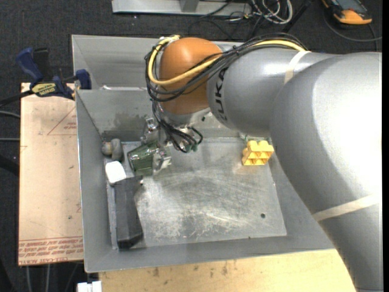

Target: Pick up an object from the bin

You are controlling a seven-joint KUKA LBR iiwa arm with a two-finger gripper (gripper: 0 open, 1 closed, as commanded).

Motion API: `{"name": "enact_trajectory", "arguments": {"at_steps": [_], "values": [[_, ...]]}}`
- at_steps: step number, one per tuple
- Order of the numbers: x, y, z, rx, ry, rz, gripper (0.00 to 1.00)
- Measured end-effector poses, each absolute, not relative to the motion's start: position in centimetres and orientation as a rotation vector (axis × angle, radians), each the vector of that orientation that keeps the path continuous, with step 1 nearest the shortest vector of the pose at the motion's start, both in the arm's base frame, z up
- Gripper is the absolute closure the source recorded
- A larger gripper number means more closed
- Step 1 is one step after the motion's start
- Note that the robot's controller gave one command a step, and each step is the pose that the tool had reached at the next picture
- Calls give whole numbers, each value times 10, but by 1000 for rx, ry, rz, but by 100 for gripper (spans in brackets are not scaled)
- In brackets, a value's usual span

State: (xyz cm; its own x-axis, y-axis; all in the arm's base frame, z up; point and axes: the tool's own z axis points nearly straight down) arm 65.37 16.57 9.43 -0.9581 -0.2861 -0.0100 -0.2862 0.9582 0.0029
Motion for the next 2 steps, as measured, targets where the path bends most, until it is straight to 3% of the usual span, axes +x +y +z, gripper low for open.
{"name": "enact_trajectory", "arguments": {"at_steps": [1,2], "values": [[655,158,139,-427,3114,3,100],[649,160,214,-422,3114,1,100]]}}
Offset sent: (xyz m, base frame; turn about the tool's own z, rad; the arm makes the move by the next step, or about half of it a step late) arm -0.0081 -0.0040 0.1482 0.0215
